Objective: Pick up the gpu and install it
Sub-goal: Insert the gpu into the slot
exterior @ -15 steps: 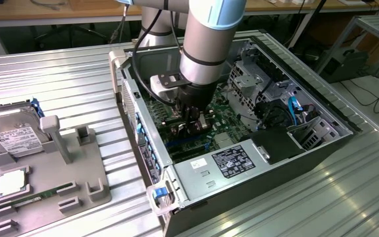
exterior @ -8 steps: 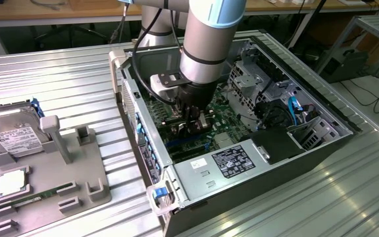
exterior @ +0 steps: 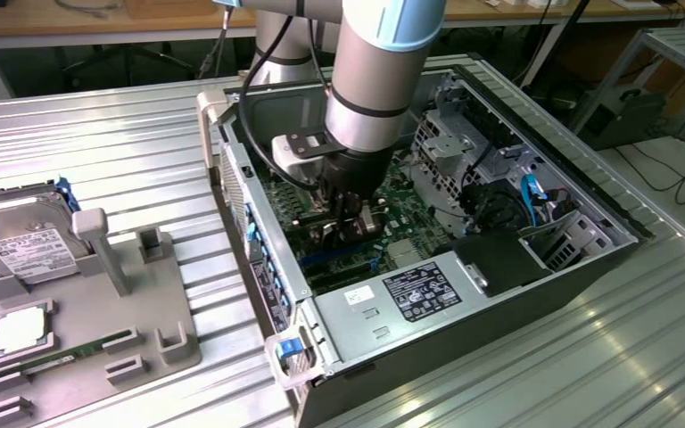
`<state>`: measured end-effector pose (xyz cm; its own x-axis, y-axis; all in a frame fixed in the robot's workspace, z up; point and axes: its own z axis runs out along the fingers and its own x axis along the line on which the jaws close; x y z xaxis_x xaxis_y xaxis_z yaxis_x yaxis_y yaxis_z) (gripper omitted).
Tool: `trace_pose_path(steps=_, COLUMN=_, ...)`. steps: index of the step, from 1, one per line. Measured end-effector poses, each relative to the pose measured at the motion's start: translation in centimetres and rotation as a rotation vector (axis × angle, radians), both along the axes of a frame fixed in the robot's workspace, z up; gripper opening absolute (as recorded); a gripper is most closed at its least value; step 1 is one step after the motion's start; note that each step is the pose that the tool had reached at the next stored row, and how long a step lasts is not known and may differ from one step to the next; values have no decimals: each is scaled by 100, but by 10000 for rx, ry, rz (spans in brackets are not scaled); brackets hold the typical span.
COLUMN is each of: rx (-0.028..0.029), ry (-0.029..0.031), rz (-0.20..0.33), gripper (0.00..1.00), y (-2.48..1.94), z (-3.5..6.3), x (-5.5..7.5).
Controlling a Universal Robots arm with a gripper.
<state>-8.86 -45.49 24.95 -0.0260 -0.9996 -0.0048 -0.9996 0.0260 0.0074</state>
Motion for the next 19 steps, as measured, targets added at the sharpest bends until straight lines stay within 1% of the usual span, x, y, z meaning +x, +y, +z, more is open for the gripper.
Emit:
trace_pose_path(steps=4, rx=-25, ry=1, rz=0, gripper=28, y=-3, z=0, x=0)
trace_pose_path(steps=8, rx=-25, ry=4, rz=0, gripper=28, y=-3, z=-14, x=0)
trace_pose_path(steps=12, rx=-29, ry=33, rz=1, gripper=28, y=-3, z=-30, x=0)
trace_pose_path(steps=13, rx=-29, ry=46, rz=2, gripper=28, y=-3, z=-32, x=1)
trace_pose_path(steps=19, rx=-27, ry=208, rz=1, gripper=28, y=-2, z=-48, x=0)
